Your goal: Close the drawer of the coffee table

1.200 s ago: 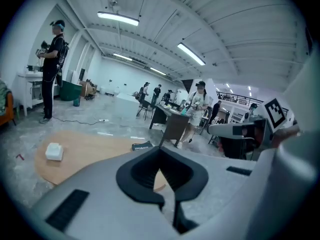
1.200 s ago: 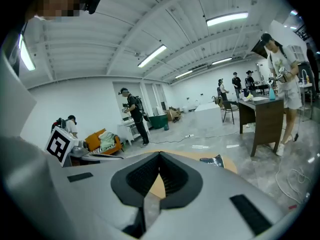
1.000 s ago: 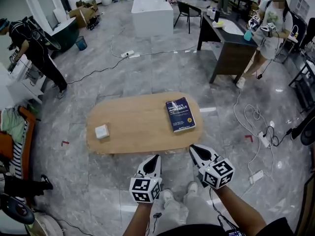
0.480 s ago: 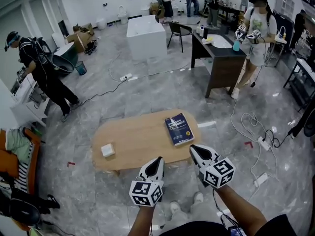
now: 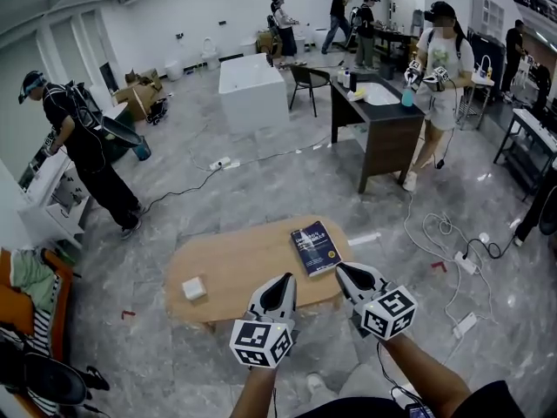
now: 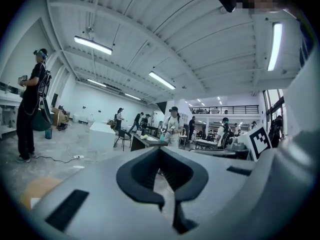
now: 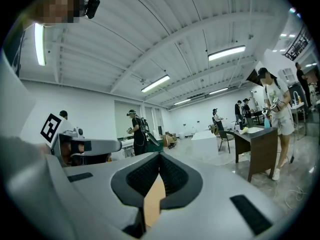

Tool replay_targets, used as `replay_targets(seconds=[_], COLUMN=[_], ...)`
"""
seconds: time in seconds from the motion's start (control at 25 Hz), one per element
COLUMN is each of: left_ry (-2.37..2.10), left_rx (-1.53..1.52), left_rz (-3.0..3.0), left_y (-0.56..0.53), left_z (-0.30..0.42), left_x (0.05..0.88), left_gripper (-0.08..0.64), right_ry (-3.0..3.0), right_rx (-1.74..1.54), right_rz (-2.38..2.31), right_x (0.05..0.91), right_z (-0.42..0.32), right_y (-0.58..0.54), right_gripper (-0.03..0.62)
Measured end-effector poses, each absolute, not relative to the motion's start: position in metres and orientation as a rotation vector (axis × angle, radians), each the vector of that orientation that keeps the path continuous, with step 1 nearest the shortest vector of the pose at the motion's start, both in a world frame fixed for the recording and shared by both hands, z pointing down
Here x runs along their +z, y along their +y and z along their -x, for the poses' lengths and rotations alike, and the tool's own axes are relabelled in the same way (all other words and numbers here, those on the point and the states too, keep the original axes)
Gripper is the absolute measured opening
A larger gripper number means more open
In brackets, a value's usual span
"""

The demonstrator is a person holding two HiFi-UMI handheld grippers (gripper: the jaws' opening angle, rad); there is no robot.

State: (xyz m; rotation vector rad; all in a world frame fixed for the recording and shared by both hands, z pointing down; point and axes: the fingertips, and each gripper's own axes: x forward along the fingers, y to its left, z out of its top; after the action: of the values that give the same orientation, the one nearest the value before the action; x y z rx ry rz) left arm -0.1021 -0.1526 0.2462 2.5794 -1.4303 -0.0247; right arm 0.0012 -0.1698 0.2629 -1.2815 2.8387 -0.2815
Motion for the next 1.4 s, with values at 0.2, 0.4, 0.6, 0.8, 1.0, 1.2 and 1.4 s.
replay_targets(seconds=[0.2,0.4,0.6,0.8,1.0,1.2,1.4], left_ry=[-1.427,-1.43,-1.43,-1.43,-1.449,-1.452,-1.448], left_rx=[-0.02,-0.019,-0.021,-0.051,-0.081,-0.102,-0.124], left_rz=[-2.595,-2.603,-2.625,-2.634,-2.643,-2.66,-2.669], left_y=[-0.157,-0.157,-0.153,-0.141,-0.126,-0.107,-0.091], left_z=[0.1,0.092,0.073,0.057,0.044,0.023,0.002], left_x=[0.238,0.23,0.219,0.206,0.19,0.178,0.175], left_gripper=[0.003,0.003,0.003,0.003,0.003,0.003,0.003], right_ry=[2.811,2.796,2.781,2.779,2.782,2.774,2.754], right_rx=[-0.279,-0.256,-0.23,-0.209,-0.174,-0.141,-0.121], right_rz=[1.277,1.261,1.258,1.263,1.252,1.252,1.268], right_x=[0.255,0.246,0.233,0.223,0.208,0.196,0.193], right_z=[0.0,-0.006,-0.022,-0.039,-0.054,-0.077,-0.104], right_y=[-0.174,-0.174,-0.168,-0.156,-0.139,-0.117,-0.096], right_gripper=[0.011,0.011,0.011,0.011,0.011,0.011,0.011])
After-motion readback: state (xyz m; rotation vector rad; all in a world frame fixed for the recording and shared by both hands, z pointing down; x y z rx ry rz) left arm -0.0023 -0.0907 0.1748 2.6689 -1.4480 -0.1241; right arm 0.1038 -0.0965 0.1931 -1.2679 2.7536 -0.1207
